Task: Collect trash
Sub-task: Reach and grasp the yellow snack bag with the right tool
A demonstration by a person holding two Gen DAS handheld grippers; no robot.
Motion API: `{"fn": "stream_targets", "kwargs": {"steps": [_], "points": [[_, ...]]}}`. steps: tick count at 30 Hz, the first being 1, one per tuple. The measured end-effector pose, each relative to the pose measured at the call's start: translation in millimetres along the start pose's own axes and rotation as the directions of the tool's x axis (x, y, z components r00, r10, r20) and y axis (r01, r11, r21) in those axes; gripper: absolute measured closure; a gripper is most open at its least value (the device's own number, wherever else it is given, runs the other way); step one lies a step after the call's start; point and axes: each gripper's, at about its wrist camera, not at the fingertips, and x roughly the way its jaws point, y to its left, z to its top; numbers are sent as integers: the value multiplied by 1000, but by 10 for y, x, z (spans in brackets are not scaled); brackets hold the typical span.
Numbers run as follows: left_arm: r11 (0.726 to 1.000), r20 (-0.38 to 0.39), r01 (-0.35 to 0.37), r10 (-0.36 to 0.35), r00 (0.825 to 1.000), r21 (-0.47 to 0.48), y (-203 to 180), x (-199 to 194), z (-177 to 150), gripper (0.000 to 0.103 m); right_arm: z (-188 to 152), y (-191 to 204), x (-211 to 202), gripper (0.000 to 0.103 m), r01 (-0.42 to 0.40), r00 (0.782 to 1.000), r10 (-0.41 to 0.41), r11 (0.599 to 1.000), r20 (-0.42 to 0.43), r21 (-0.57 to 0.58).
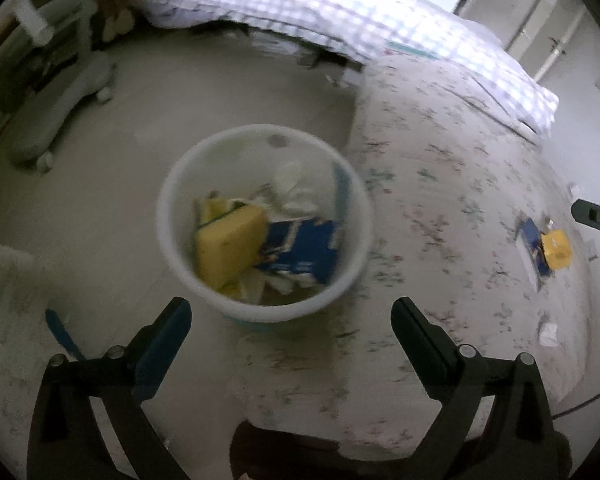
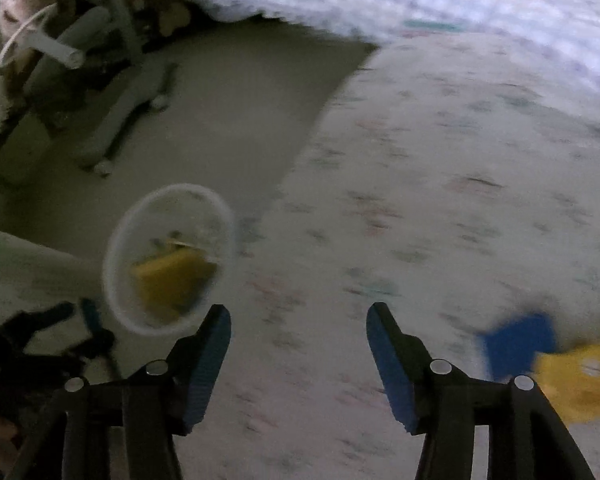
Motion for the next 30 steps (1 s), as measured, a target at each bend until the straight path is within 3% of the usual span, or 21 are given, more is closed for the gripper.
{"fn": "stream_targets", "kwargs": {"steps": [7,15,27,30], "points": [[994,-7,34,-34,999,105,-625,-3,118,2,-308,-870,-368,39,97,995,-97,988,-12,121],[980,-47,62,-54,997,188,-1201,87,110,2,-582,-1711,-509,39,168,986,-163,944,-40,284],[967,-115,58,-31,993,248,-1522,254,103,2,-711,-2315,-153,39,132,991,-108,888,-80,440],[962,-138,60,-24,990,265,-1635,310,108,2,-740,-2396,-81,46,112,993,-89,879,-72,463]]}}
